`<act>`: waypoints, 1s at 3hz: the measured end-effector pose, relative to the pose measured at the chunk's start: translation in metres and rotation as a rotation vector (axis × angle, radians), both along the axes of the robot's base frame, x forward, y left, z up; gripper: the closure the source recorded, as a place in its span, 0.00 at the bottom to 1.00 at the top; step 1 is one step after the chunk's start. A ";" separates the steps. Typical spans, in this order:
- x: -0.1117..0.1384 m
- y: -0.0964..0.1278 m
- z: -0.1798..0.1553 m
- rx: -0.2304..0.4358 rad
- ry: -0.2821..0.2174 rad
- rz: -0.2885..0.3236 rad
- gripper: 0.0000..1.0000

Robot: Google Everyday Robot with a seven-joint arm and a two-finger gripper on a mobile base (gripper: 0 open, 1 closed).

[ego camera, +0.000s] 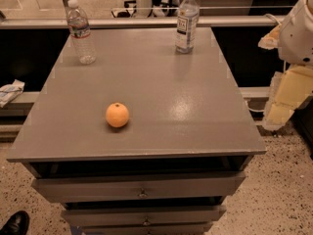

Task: Move water bottle near orange

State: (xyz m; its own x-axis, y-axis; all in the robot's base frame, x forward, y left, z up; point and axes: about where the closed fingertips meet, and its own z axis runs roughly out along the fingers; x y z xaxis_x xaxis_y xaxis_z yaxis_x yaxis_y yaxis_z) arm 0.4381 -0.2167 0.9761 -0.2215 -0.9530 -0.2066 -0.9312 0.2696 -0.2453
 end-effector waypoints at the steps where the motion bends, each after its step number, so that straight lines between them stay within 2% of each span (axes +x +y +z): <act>1: 0.001 0.001 0.001 0.002 -0.005 0.002 0.00; 2: 0.020 0.023 0.001 0.074 -0.031 0.017 0.00; 3: 0.061 0.076 -0.003 0.221 -0.061 0.055 0.00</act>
Offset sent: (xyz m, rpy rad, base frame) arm 0.0705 0.0799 -0.0016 0.2676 -0.0823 0.0589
